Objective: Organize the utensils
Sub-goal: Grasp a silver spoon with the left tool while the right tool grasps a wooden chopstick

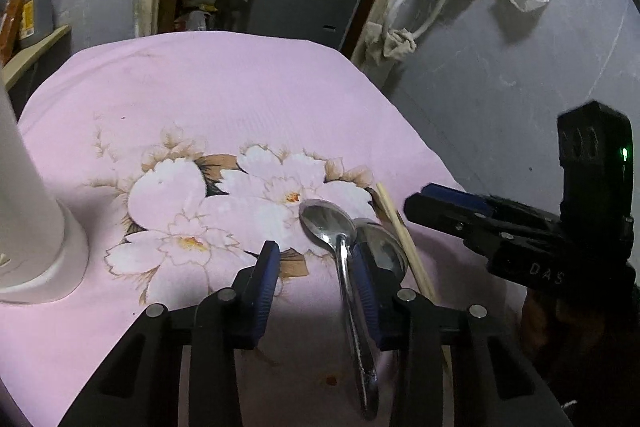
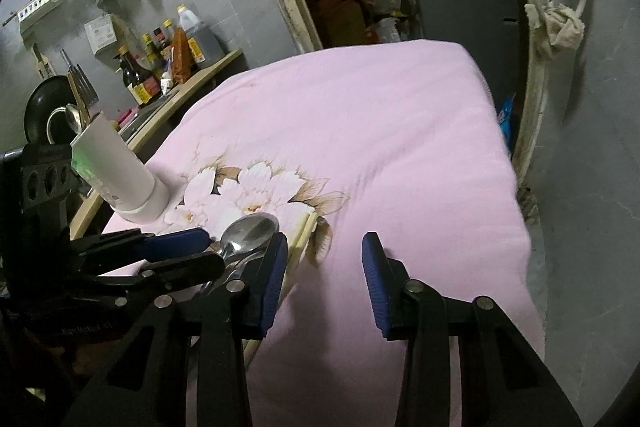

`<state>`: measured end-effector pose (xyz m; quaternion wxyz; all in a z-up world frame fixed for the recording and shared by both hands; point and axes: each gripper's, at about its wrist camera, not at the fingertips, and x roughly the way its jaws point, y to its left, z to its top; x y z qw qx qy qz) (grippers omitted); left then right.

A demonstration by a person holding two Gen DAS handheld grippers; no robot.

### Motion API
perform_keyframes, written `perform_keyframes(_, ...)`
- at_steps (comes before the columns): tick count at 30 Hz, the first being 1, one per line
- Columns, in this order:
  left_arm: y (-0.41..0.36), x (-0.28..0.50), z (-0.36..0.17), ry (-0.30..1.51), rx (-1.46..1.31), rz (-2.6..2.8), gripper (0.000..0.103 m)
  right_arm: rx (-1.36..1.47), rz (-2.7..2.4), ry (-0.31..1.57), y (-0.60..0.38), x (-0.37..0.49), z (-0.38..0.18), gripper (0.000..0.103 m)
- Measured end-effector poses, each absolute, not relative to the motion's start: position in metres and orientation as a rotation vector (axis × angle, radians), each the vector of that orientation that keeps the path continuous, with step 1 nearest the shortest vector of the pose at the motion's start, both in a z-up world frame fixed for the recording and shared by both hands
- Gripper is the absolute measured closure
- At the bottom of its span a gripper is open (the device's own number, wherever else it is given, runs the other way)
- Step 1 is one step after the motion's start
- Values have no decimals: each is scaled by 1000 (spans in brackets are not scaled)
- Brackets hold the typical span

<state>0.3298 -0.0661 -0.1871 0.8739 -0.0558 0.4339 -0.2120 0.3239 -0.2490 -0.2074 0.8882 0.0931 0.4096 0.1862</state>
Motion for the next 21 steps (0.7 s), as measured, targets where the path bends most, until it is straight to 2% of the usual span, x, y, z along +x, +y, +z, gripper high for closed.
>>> perform_keyframes(5,-70,336,-189,912,-75,-472,68,180,393,892,-244,328,-213,69)
perform_keyframes(7,-70,339,-189,917,-70,-472,71,169,381,904,-244,327,-213,69)
perform_keyframes(10,-71,342,-189,922,-62,-465,75,152,360,917,-247,325,-213,78)
perform_keyframes(14,-70,342,-188,929,-55,-454,79,180,361,932,-254,323,-211,78)
perform_keyframes(21,-67,349,-190,948,-88,-469,79,158,388,941,-244,328,-212,78)
